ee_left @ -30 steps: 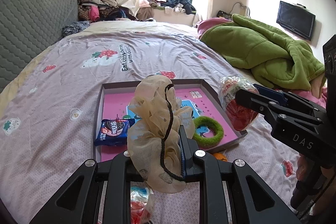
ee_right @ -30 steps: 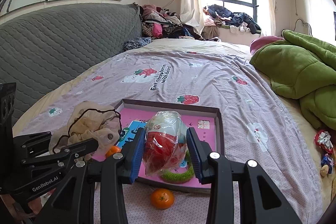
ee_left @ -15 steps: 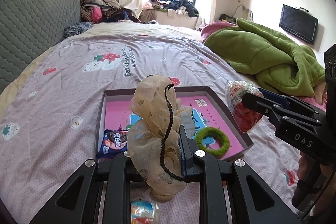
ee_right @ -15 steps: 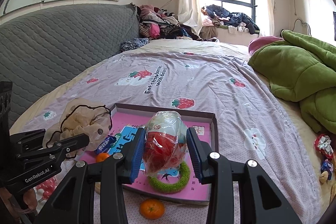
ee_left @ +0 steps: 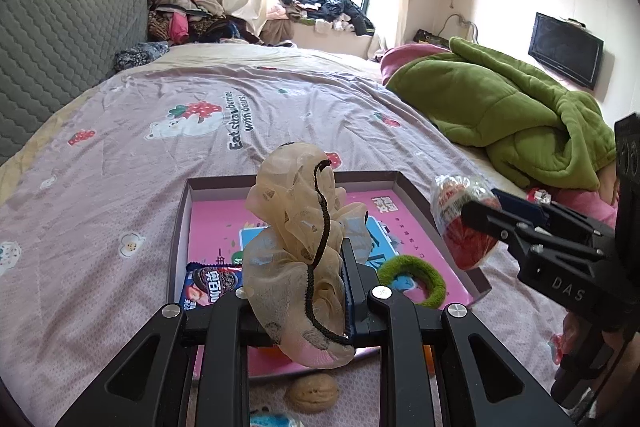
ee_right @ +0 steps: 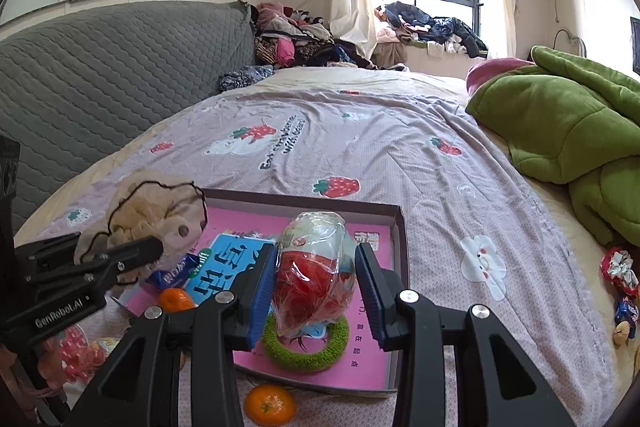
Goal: Organize objects
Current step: 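Lower the scrunchie into the tray while the right tool lowers the red mesh bag, then open both tools to release the scrunchie and mesh bag in the tray, then withdraw both tools from the tray toward the egg toy and walnut, then grasp the red egg toy with the left tool while the right tool grasps the walnut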
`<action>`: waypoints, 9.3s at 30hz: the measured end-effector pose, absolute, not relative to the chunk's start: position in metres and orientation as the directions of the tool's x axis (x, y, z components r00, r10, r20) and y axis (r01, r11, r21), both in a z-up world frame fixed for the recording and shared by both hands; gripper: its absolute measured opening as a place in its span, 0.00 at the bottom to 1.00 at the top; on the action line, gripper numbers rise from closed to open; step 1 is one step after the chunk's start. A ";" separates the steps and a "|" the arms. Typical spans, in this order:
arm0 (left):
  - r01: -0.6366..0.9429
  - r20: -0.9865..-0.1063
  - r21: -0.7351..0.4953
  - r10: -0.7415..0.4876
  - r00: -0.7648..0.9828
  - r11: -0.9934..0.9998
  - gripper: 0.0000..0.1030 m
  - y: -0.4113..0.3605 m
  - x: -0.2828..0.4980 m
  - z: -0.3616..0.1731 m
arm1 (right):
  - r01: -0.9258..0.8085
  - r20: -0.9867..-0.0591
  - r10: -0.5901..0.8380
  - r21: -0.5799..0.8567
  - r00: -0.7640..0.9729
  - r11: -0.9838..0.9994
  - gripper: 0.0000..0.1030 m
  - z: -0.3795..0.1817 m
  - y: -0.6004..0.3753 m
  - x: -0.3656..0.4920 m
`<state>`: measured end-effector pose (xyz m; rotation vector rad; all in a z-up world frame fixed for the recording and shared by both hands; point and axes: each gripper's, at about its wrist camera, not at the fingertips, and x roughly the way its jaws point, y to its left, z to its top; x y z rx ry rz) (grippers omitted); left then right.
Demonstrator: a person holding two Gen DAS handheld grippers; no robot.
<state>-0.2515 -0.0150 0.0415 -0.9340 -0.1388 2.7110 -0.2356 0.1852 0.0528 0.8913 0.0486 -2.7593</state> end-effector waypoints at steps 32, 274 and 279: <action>-0.175 -0.703 -0.304 0.345 -0.622 -0.936 0.24 -0.032 -0.296 -0.009 | 0.182 -0.665 -0.152 0.025 -0.731 -0.983 0.39 0.005 0.196 -0.266; -0.147 -0.715 -0.087 0.165 -0.680 -0.985 0.56 -0.065 -0.177 -0.035 | 0.182 -0.799 -0.487 0.452 -0.353 -0.873 0.49 -0.043 0.087 -0.229; -0.155 -0.712 -0.094 0.175 -0.680 -0.984 0.61 -0.065 -0.183 -0.037 | 0.211 -0.794 -0.495 0.448 -0.352 -0.869 0.36 -0.040 0.082 -0.228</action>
